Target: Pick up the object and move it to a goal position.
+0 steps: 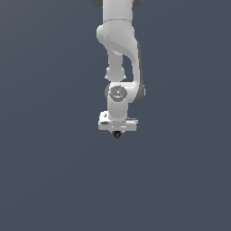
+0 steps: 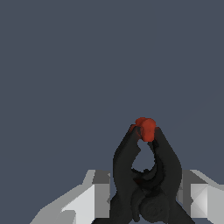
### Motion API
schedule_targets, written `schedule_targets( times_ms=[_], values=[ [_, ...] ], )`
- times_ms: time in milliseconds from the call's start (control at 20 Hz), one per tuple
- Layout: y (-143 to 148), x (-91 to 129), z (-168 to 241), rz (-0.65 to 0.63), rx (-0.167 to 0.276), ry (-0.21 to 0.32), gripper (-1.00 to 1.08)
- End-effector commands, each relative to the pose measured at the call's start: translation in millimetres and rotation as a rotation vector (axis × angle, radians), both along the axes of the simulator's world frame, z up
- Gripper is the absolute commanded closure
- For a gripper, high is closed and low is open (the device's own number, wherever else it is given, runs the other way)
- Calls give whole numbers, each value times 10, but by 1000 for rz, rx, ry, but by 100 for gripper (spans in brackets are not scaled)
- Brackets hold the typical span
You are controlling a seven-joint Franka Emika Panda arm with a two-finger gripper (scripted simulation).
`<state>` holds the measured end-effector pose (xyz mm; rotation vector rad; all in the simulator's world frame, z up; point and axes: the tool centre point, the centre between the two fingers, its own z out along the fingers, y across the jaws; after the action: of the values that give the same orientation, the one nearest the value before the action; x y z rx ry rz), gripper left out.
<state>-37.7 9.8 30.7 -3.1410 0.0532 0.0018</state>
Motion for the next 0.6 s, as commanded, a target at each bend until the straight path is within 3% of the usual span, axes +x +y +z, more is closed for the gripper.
schedule_targets(
  times_ms=[0,550],
  values=[
    [-130,42,124,-1,0,-1,108],
    [-988,314,952,-2,0,-1,108]
  ],
)
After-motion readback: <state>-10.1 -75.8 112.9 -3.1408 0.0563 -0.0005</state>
